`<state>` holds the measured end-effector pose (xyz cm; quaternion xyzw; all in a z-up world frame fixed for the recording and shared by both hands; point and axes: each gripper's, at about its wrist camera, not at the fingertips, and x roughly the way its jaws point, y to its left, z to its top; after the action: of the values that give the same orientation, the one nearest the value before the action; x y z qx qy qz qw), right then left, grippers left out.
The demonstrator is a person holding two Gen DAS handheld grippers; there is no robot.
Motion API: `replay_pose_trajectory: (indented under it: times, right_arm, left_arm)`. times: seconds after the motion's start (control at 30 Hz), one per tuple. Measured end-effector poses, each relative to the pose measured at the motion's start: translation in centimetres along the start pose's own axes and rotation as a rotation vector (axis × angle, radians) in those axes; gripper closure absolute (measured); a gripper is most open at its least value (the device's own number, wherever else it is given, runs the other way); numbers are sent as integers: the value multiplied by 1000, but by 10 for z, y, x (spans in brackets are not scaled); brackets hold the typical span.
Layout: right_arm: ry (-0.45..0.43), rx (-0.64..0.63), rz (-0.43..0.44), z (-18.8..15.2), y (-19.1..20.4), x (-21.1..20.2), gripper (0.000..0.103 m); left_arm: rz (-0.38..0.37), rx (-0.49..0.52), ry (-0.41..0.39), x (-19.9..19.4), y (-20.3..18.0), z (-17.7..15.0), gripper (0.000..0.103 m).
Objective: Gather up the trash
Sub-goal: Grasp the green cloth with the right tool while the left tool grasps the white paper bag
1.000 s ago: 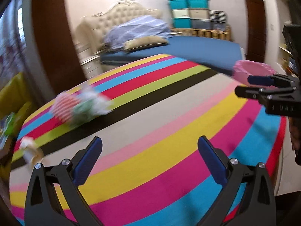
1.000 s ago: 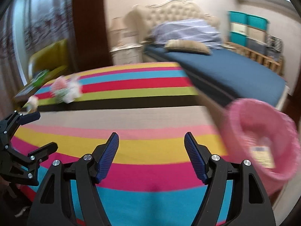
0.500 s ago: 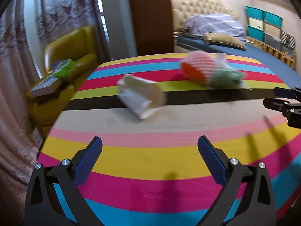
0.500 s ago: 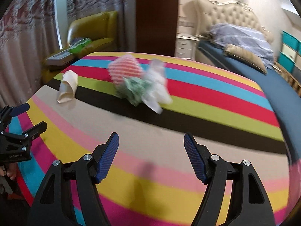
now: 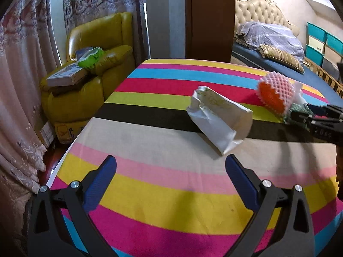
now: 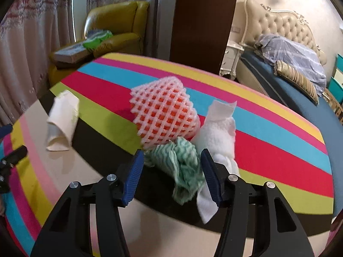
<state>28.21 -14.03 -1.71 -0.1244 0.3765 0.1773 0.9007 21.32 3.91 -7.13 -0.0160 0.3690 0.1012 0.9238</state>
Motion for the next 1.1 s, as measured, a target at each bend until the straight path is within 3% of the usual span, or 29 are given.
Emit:
replay_pose_trajectory:
  times: [0.23,0.47,0.73,0.8,0.87,0.97,1.1]
  right_arm:
    - [-21,-29,-27,-18,5,-12,74]
    - [-62,10,25,-43,8,-39,76]
    - [-67,37,50,-57,14,-51,76]
    - [-68,30,44,-57,16,-51,76]
    - [-65,38,48,-57,14,-50,76]
    - [-55,52,54,-55,10,-47,76]
    - [-46,34,33,-54,15,-45,76]
  left_arm:
    - [-76,-6,17,10,-17,12,5]
    - [-96,-18,36,28,-39,24,5]
    - [-32,-57,23,57,-64,65,5]
    - [3,-71,56,71,-68,72,5]
    - [14,-79,89,80,-68,73,9]
    - [-9,-105,123,88,-65,66,33]
    - [-30,-107,125,86,-62,62,46]
